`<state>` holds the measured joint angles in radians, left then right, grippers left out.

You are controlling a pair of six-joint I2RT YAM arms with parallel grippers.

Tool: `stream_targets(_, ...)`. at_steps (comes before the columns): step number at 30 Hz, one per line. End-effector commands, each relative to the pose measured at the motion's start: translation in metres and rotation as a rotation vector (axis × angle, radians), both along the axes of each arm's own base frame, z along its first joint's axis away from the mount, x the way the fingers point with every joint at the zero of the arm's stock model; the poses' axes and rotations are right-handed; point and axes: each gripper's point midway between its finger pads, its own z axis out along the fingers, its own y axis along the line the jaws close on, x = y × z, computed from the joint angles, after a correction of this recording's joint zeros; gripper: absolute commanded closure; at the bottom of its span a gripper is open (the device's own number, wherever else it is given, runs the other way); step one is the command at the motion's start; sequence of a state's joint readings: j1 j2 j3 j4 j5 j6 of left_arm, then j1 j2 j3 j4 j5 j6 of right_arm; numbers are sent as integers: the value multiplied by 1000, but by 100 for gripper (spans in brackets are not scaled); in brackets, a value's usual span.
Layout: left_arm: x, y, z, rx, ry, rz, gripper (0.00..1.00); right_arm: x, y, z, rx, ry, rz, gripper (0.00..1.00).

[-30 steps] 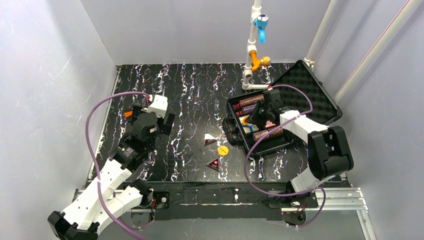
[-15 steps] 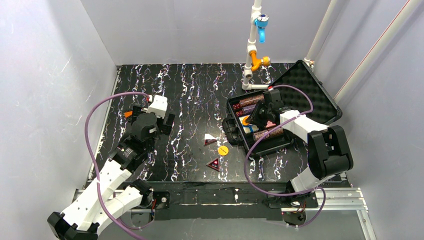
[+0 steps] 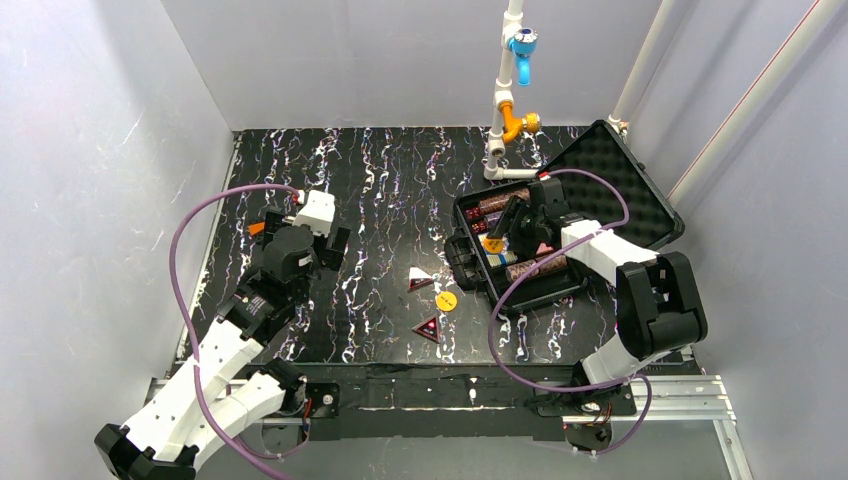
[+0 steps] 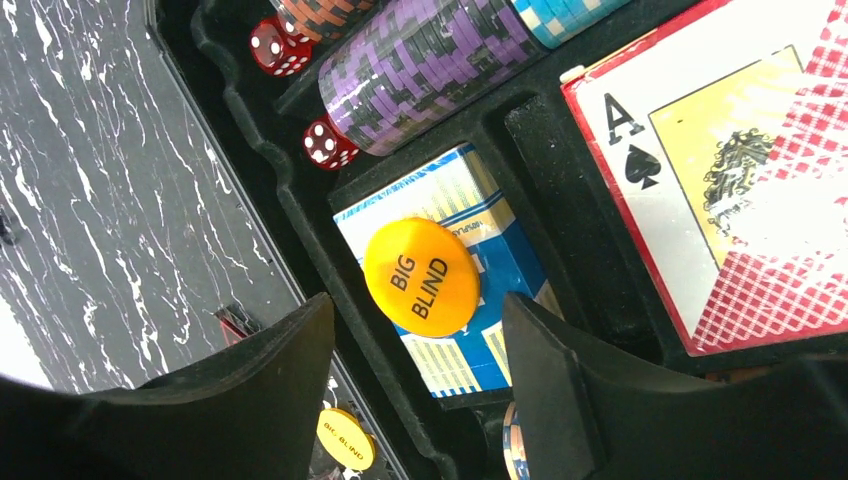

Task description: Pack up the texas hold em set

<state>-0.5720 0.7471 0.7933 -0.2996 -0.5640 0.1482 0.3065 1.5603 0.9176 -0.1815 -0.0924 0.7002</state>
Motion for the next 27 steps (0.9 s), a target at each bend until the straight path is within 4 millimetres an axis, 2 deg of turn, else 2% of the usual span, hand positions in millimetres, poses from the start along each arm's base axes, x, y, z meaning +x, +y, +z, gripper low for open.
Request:
stream_targets(1,-2,1,4,-1,-12,0,2,-1,-10,6,-26,-20,-16,23)
stream_targets(5,-2,1,3,0,-10,0,2,2,-12,15,-37,-44,-25,7)
stream_targets(7,-2,1,3,-1,-9,0,2,3,-14,21,-44,-59,-32,2)
stream_targets(19,-1,0,2,0,-4,-1,2,10,-24,71,-85,-195,-62,2)
stream_targets(24,-1,0,3,-3,-5,-2,2,8,-11,88,-131,-244,-23,2)
stream_targets(27,-1,-1,3,-5,-4,-7,2,4,3,99,-183,-279,26,2)
